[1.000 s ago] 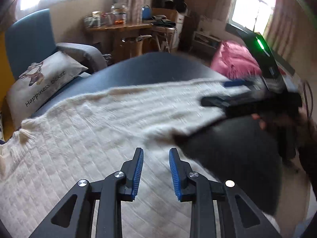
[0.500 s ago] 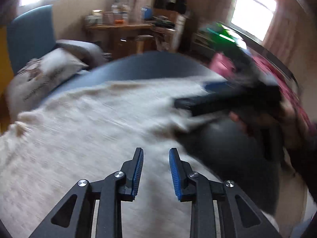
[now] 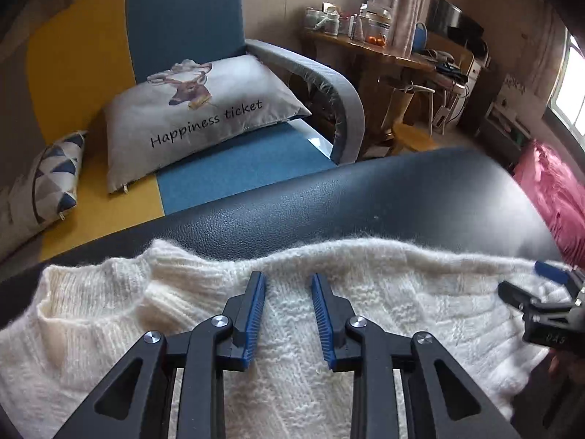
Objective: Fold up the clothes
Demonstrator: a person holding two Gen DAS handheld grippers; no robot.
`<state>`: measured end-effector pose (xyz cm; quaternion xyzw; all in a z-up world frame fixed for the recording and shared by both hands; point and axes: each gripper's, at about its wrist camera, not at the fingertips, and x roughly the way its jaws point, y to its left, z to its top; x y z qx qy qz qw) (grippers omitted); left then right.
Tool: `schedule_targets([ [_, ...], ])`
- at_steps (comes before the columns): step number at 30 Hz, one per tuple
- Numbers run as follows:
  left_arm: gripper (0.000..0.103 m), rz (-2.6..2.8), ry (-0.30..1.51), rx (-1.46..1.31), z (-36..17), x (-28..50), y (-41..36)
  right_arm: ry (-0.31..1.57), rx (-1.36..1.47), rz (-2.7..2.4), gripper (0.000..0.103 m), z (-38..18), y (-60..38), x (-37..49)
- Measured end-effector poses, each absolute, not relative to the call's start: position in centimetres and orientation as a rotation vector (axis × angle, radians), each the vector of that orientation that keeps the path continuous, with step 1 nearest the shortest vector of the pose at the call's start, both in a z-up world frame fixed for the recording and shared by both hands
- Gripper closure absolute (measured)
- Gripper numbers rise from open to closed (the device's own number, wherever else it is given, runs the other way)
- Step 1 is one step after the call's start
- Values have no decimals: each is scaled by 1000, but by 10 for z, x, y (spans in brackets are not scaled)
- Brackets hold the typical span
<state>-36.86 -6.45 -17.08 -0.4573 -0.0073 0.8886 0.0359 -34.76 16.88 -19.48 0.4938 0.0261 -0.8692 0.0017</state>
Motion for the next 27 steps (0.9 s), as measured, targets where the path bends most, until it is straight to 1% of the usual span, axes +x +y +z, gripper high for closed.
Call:
schedule_targets([
  [2,76,2719,-38,-1382,-164,-359,-67,83,1533,-2728,0,-192,171,-347],
  [5,76,2685,-34,-1266,-148,-351,-53,112,1500,-2749,0,-181,179,-339],
  [8,76,2620,61,-1211,-140,-356,-24,136,1476,-2785,0,-168,199,-327],
  [11,76,2552,113,-1237,-145,-362,3,112,1529,-2837,0,-164,236,-316],
  [13,76,2528,123,-1277,-153,-368,13,92,1581,-2867,0,-166,261,-310],
  [16,76,2531,125,-1342,-168,-371,20,16,1722,-2853,0,-185,299,-307],
  [17,76,2546,129,-1324,-168,-368,21,-52,1741,-2823,0,-193,310,-306],
  [18,76,2551,133,-1319,-167,-366,23,-131,1693,-2821,0,-195,318,-302],
  [20,76,2554,100,-1324,-163,-362,21,-98,1666,-2819,0,-195,319,-301],
  [22,76,2564,30,-1317,-155,-354,13,-99,1639,-2806,0,-192,321,-298],
  [23,76,2569,-3,-1290,-149,-347,8,-129,1609,-2795,0,-189,324,-294],
  [24,76,2573,-15,-1259,-142,-337,2,-202,1551,-2779,0,-182,331,-285],
  [27,76,2592,9,-1224,-135,-305,-15,-501,1362,-2721,0,-163,364,-249],
])
